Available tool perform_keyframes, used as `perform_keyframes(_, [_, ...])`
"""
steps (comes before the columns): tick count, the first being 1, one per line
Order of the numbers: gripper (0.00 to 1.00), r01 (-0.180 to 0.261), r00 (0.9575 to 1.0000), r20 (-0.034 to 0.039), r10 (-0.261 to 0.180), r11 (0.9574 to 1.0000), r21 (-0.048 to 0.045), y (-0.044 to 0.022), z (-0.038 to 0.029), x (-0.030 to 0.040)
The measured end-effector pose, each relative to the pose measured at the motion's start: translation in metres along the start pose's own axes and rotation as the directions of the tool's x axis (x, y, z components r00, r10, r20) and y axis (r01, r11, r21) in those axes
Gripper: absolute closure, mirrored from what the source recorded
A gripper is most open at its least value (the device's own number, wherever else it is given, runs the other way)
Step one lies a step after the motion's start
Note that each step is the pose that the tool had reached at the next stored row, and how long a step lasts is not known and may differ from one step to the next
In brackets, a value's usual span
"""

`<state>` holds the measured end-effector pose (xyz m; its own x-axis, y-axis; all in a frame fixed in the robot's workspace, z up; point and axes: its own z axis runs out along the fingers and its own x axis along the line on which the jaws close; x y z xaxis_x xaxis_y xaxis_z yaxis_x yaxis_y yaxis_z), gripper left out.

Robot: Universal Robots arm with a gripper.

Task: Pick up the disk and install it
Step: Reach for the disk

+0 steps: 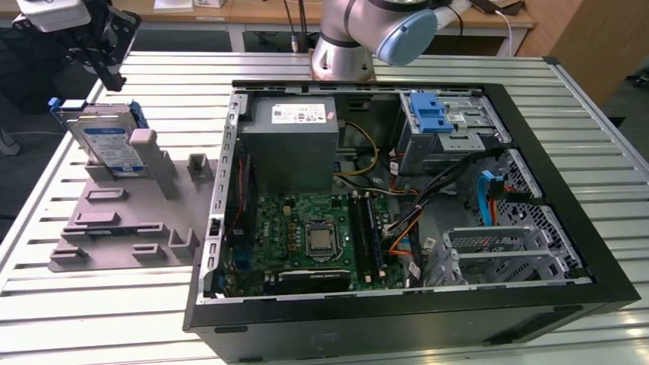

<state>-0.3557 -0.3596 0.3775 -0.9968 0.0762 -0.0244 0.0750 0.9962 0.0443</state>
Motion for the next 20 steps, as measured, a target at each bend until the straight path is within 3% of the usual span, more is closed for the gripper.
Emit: perform_keyframes(20, [0.89, 0.0, 1.0, 0.0001, 0.0, 1.0, 0.0, 0.004, 0.0, 0.0133])
